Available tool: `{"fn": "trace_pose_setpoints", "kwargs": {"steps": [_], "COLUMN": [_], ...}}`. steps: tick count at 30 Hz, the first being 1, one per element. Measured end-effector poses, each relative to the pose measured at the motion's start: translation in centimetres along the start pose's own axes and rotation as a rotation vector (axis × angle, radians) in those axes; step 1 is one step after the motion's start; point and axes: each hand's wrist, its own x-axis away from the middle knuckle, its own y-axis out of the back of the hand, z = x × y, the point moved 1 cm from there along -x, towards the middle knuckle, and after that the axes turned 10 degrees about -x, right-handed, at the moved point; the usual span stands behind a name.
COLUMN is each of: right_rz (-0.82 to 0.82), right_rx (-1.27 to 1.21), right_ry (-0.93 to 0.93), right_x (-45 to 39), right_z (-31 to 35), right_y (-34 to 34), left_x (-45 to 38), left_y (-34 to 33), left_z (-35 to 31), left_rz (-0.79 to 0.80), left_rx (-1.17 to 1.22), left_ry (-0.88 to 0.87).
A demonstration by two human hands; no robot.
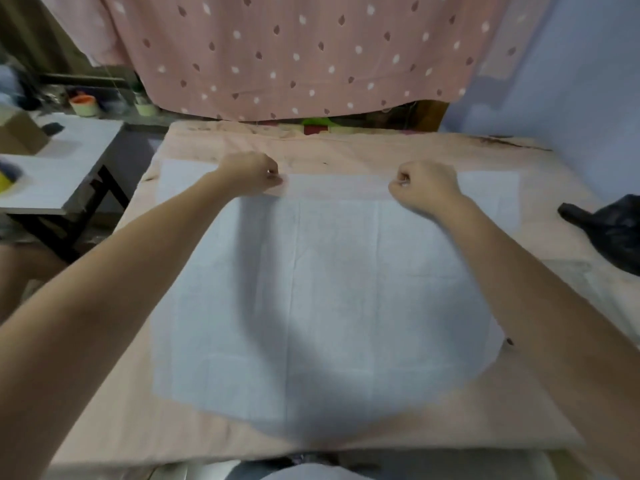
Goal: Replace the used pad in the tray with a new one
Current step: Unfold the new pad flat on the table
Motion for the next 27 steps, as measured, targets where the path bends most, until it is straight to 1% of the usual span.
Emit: {"fn": "trace_pose_setpoints", "kwargs": {"steps": [3, 6, 10, 13, 15, 17, 19, 22, 25, 27], "right_rz": [0.185, 0.308, 0.382, 0.345, 0.246, 0.126, 0.063, 0.012, 0.027, 0.063], "right_rx": [0.117, 0.186, 0.265, 0.265, 0.248, 0.139, 0.029, -0.008, -0.030, -0.022], "right_ry": [-0.030, -0.041, -0.032, -0.017, -0.021, -0.090, -0.167, -0.176, -0.172, -0.175], "right_x": [-2.6, -4.6, -6.2, -7.1, -6.7, -4.4, -0.1, 8.6, 17.2, 20.9], "right_z": [-1.3, -2.5, -3.6, -4.0, -3.8, -2.9, -1.5, 0.9, 2.5, 2.8], "right_y": [-4.4, -8.7, -12.8, -15.4, -17.2, -19.2, -21.3, -24.2, -25.9, -26.1], "left_x": [-2.8, -5.0, -6.8, -7.1, -6.1, -3.2, 1.7, 10.3, 17.4, 20.5], "left_y": [-4.6, -9.1, -13.6, -16.1, -17.2, -18.8, -20.7, -23.6, -26.3, -27.1], "left_z": [-0.2, -0.1, 0.5, 1.0, 0.6, -0.5, -2.2, -4.7, -6.2, -6.9], "left_rz": [0.095, 0.145, 0.108, 0.016, -0.007, -0.029, -0.074, -0.144, -0.127, -0.092], "left_rx": [-0.016, -0.054, -0.088, -0.077, -0.040, 0.001, 0.098, 0.173, 0.181, 0.151], "left_ry": [0.028, 0.071, 0.124, 0.138, 0.109, 0.069, 0.021, 0.000, 0.049, 0.055]}}
